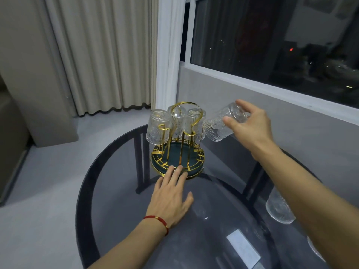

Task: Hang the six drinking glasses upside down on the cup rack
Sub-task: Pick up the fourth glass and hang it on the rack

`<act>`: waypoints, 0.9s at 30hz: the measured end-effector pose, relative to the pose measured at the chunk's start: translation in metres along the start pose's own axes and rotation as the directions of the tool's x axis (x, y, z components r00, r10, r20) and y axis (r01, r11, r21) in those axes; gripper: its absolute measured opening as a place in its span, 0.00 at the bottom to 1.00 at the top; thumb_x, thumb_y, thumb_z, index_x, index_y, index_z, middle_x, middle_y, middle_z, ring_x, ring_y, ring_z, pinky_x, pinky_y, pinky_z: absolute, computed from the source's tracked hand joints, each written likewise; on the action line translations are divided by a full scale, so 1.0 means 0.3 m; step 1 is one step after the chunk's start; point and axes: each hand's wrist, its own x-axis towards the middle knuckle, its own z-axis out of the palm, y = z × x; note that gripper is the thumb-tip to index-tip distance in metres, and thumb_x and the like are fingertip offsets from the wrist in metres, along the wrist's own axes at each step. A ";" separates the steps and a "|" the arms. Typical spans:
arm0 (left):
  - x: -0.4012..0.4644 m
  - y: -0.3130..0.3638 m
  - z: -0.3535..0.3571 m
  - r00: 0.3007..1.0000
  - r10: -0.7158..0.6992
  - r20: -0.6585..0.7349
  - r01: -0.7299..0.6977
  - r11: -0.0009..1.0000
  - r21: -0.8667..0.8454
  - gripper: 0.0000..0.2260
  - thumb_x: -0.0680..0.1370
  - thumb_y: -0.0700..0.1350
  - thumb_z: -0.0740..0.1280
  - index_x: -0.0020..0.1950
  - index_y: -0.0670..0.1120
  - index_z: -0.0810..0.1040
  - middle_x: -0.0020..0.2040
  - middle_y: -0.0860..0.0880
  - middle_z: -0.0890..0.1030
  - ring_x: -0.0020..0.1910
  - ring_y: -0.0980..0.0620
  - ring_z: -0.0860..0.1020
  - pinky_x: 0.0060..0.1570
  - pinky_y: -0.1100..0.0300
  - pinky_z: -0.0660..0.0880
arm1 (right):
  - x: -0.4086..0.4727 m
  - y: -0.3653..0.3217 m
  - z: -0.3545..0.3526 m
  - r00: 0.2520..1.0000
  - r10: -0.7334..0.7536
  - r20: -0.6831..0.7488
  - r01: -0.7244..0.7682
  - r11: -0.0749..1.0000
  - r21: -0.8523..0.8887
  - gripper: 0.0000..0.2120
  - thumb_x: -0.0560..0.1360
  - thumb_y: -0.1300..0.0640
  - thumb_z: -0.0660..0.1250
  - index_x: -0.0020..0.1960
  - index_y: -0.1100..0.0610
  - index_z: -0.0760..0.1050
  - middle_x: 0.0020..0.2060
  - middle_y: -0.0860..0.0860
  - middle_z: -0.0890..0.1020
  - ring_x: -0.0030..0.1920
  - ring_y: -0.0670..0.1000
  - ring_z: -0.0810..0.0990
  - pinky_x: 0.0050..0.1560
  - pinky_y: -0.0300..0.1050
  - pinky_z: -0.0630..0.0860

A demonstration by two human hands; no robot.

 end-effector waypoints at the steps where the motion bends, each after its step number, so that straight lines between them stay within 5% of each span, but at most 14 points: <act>1: 0.000 0.001 -0.002 1.000 -0.003 0.001 0.003 1.000 -0.004 0.29 0.82 0.60 0.53 0.81 0.51 0.59 0.85 0.51 0.53 0.83 0.50 0.45 0.79 0.48 0.49 | 0.018 -0.006 0.017 1.000 -0.004 0.020 0.004 1.000 -0.027 0.34 0.74 0.53 0.78 0.77 0.53 0.73 0.73 0.52 0.78 0.73 0.53 0.75 0.73 0.50 0.69; 22: 0.006 0.001 -0.006 1.000 -0.014 -0.011 0.014 1.000 -0.003 0.28 0.82 0.58 0.55 0.81 0.50 0.60 0.84 0.52 0.55 0.83 0.50 0.47 0.79 0.47 0.52 | 0.074 0.050 0.247 0.964 0.000 0.266 0.070 0.965 -0.253 0.30 0.77 0.54 0.75 0.77 0.57 0.73 0.73 0.55 0.78 0.74 0.58 0.75 0.73 0.58 0.72; 27: 0.010 0.000 -0.010 1.000 -0.015 -0.004 0.015 1.000 -0.002 0.28 0.82 0.58 0.56 0.81 0.50 0.61 0.84 0.51 0.55 0.83 0.49 0.47 0.79 0.47 0.53 | 0.043 0.071 0.226 0.949 -0.060 0.310 0.160 0.939 -0.306 0.30 0.80 0.51 0.71 0.80 0.56 0.67 0.77 0.55 0.72 0.77 0.56 0.69 0.75 0.56 0.67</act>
